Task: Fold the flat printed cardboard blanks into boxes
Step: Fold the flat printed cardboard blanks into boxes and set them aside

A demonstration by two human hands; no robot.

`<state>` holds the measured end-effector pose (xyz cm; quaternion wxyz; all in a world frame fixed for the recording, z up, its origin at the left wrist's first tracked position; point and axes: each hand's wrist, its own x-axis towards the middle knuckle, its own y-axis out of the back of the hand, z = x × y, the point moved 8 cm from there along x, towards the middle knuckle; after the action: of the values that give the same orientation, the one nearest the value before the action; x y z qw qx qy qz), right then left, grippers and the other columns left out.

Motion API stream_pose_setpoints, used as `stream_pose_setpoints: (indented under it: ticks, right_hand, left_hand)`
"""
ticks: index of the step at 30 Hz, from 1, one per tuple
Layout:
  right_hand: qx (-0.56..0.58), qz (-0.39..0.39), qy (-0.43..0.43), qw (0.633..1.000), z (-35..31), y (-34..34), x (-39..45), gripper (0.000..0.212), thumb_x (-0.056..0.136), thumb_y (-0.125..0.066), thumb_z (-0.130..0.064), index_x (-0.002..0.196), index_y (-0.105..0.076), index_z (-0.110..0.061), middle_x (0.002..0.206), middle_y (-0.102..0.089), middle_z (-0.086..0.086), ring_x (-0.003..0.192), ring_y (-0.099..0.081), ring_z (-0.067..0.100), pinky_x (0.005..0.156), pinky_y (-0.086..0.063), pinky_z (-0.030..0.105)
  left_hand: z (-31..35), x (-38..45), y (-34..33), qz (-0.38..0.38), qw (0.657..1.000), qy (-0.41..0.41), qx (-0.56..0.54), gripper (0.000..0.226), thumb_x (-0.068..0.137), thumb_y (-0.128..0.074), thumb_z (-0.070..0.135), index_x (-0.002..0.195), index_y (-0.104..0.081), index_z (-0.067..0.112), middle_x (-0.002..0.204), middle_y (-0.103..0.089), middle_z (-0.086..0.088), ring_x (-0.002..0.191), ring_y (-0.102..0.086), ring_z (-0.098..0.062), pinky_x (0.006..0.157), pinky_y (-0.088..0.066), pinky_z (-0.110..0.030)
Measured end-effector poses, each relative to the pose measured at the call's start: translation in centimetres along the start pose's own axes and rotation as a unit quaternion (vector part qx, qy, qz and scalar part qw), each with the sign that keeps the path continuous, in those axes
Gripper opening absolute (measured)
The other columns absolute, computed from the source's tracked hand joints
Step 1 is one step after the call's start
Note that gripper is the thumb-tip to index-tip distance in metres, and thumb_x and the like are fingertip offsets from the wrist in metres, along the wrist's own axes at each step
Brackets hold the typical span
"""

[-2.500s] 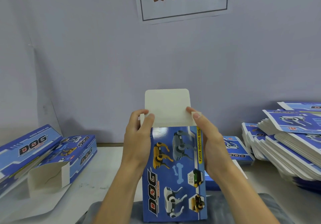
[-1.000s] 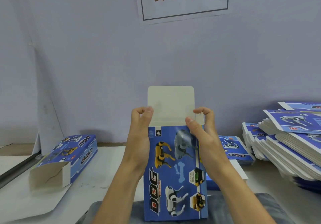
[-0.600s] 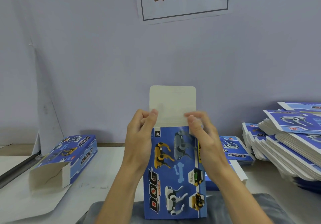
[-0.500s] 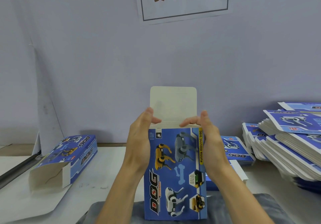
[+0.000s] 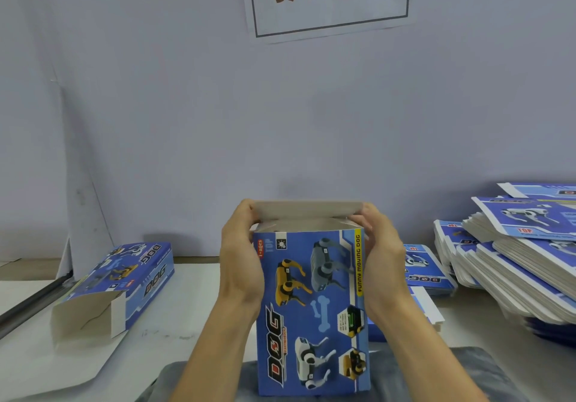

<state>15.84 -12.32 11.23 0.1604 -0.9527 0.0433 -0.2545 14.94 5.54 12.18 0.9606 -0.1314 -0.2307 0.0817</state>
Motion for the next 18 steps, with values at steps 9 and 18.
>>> stream_pose_setpoints:
  ticks: [9, 18]
  right_hand:
    - [-0.103, -0.184, -0.061, 0.976, 0.4, -1.7, -0.6, 0.045, 0.088, -0.07, -0.043, 0.129, -0.052, -0.041, 0.132, -0.061, 0.004, 0.116, -0.065, 0.022, 0.1, -0.051, 0.044]
    - [0.013, -0.175, -0.1, 0.979, -2.3, -0.3, 1.8, 0.034, 0.054, -0.088, -0.047, 0.079, -0.079, -0.027, 0.079, -0.076, -0.005, 0.073, -0.074, 0.011, 0.067, -0.057, 0.022]
  left_hand:
    - [0.8, -0.4, 0.4, 0.039, 0.997, 0.02, 0.059, 0.069, 0.089, -0.036, 0.068, 0.095, -0.062, 0.005, 0.109, -0.065, -0.027, 0.11, -0.06, -0.043, 0.1, -0.047, -0.056]
    - [3.3, 0.4, -0.6, -0.084, 0.99, 0.019, 0.109, 0.041, 0.096, -0.05, 0.053, 0.095, -0.073, 0.019, 0.101, -0.073, -0.013, 0.087, -0.065, -0.033, 0.08, -0.053, -0.044]
